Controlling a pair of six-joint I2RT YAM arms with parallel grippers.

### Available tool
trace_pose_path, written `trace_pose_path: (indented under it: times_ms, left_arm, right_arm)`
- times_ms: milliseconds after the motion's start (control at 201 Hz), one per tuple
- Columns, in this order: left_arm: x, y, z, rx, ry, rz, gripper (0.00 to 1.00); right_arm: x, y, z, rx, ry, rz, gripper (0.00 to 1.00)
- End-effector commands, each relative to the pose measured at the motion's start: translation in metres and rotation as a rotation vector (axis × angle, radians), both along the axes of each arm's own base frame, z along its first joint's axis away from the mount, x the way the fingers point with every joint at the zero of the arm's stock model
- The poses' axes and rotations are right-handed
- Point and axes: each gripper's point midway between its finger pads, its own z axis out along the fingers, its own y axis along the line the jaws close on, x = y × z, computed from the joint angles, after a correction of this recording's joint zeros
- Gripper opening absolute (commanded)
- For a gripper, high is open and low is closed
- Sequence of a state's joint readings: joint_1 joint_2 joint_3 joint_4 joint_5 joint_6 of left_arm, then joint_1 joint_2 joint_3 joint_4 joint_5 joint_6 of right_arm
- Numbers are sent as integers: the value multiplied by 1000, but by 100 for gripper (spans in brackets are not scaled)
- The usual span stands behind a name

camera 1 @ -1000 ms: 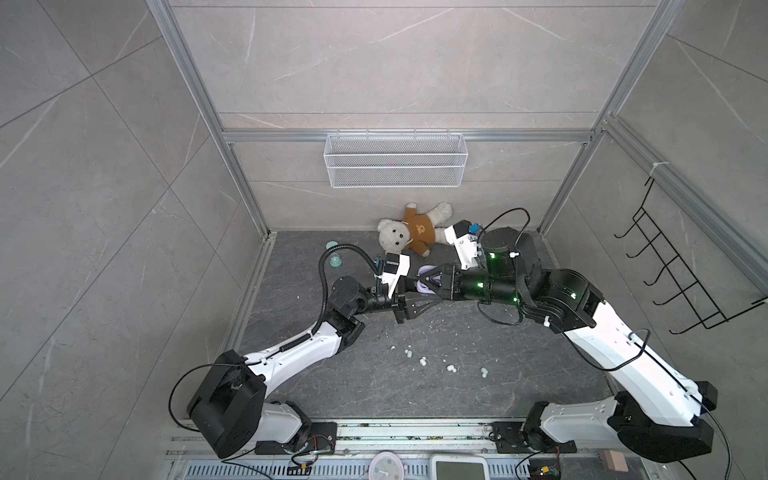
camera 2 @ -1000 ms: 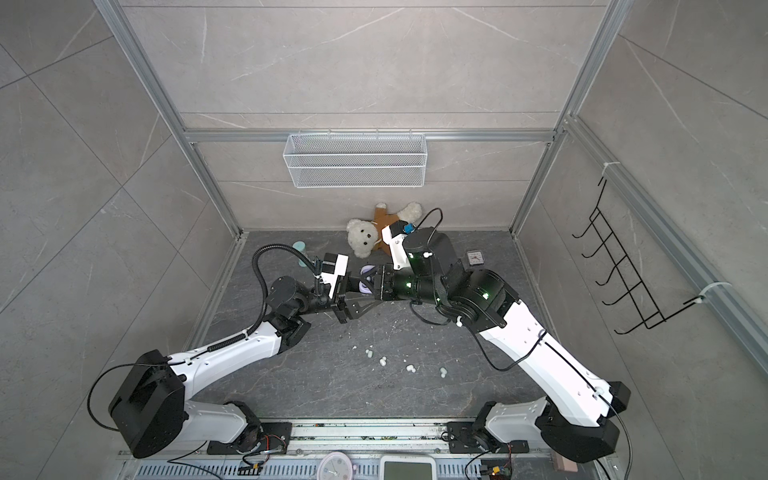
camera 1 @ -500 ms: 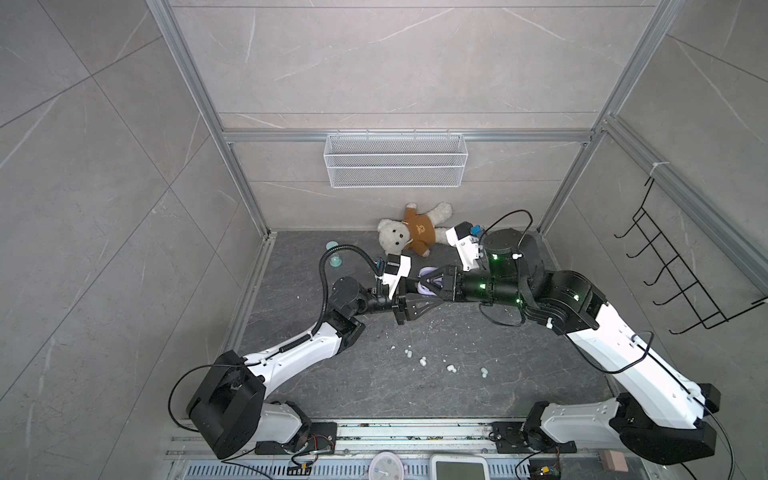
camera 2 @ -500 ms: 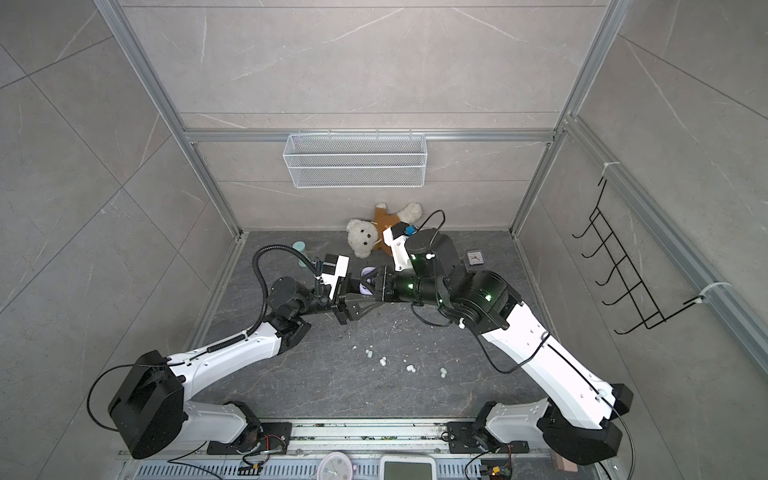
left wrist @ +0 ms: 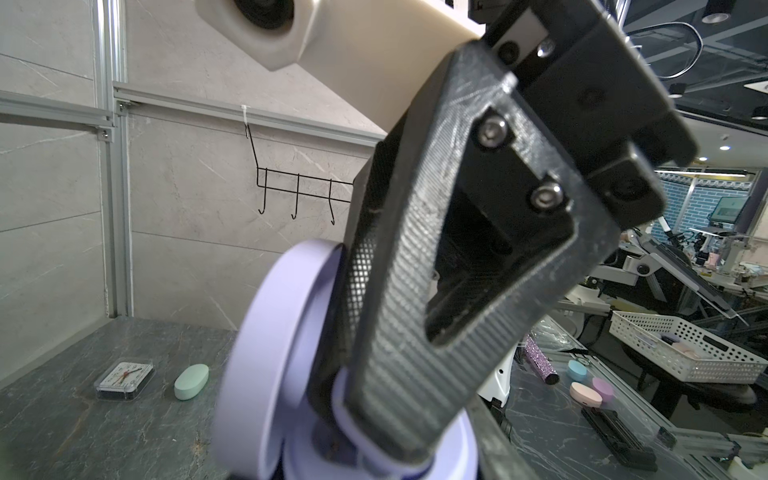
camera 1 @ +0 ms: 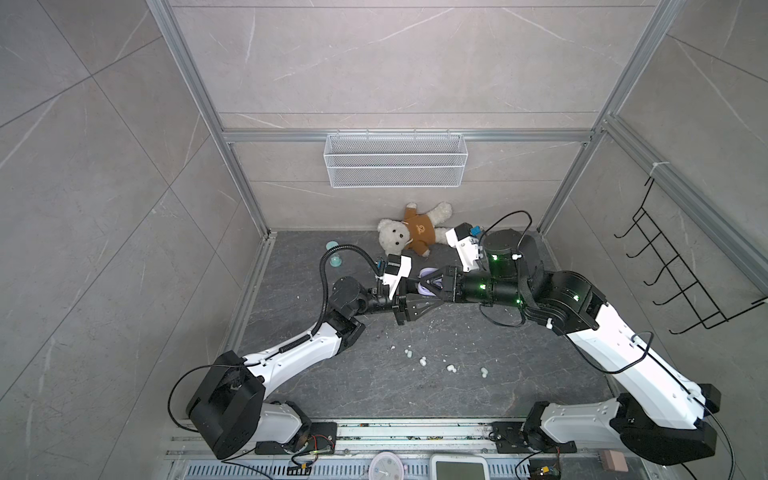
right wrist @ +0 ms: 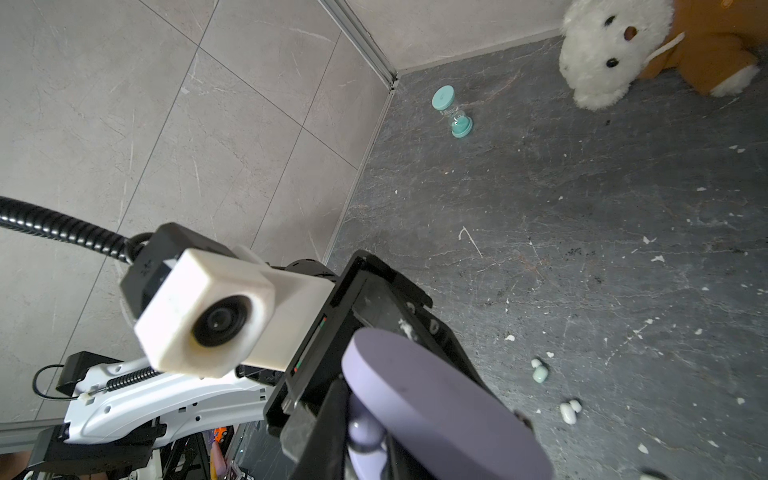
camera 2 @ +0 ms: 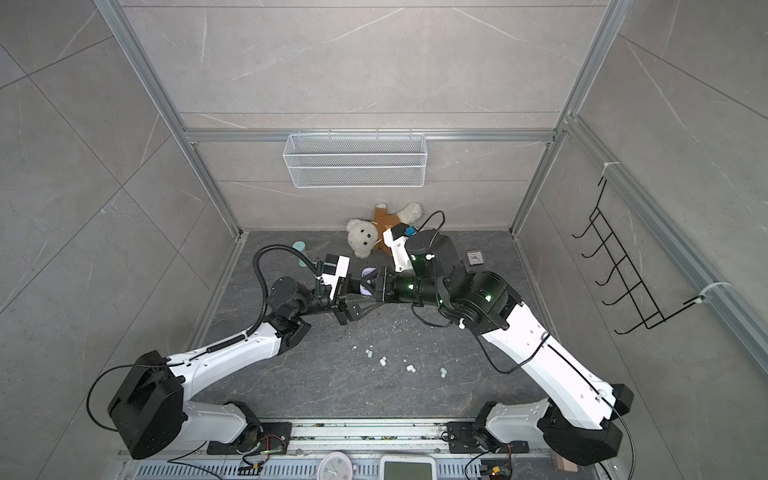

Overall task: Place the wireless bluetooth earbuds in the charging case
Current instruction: 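Lower the lavender earbud into the empty case slot with the right gripper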

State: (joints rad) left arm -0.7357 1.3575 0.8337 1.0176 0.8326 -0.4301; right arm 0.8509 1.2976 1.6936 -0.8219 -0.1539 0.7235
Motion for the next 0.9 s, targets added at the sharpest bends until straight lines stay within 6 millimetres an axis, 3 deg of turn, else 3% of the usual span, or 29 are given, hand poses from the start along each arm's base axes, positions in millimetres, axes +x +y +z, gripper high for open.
trace_pose_path:
  times_ms: [0,418,891]
  left_arm:
    - [-13,12,32,-83,-110,7,14]
    - [-14,13,34,-82,-118,13,14]
    - [-15,14,33,-78,-120,16,14]
  right_arm:
    - [-7,-10,-14,-43,44,-11,21]
    - [-8,-15,-10,-60,38,-19,37]
    - [-7,-26,-7,-93,33,-55,37]
